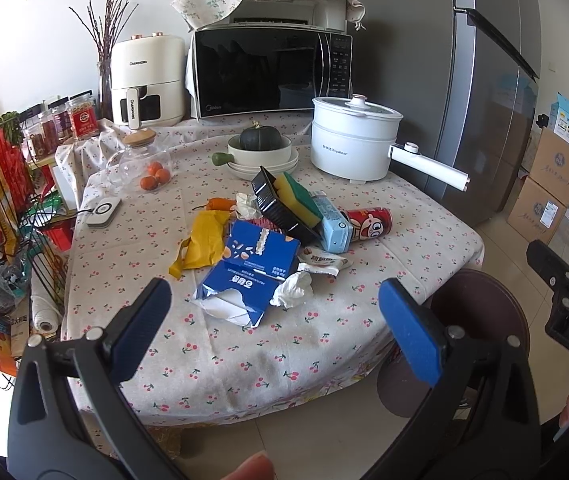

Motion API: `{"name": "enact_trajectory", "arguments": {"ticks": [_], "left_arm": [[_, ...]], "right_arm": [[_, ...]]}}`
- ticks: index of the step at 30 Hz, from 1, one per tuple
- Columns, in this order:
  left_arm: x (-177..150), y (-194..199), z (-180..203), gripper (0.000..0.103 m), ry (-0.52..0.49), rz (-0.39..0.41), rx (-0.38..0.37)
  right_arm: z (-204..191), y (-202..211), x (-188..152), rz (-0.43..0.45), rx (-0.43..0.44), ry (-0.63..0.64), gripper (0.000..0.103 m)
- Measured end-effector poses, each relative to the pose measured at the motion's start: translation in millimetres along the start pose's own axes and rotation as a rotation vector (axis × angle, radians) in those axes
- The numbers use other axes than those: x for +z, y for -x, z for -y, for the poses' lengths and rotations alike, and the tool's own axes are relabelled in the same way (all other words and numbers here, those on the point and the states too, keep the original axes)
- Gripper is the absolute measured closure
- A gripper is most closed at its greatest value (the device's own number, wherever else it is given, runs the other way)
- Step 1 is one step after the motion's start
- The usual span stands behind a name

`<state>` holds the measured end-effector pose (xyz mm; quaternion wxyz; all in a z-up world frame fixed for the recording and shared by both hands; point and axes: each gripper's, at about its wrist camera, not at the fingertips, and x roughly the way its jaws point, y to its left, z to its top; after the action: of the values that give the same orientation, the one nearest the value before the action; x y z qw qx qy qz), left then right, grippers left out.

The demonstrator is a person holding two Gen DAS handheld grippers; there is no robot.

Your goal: Collect trash

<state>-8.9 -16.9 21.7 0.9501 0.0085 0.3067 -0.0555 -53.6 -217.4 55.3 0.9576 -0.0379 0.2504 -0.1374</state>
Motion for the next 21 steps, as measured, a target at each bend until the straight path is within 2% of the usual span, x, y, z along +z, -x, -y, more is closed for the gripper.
{"name": "enact_trajectory", "arguments": {"ticks": [18, 21], "left_arm": [[3.1, -2.6, -10.9, 0.0, 0.015, -0.023, 0.007], [8.7, -7.2, -13.8, 0.0, -0.014, -0.025, 0.01]], "right_arm": [[4.4, -1.7, 0.5, -0.014, 0.002, -0.016, 0.0], [2.8, -2.1, 6.5, -0.015, 0.012, 0.007, 0.0]]}}
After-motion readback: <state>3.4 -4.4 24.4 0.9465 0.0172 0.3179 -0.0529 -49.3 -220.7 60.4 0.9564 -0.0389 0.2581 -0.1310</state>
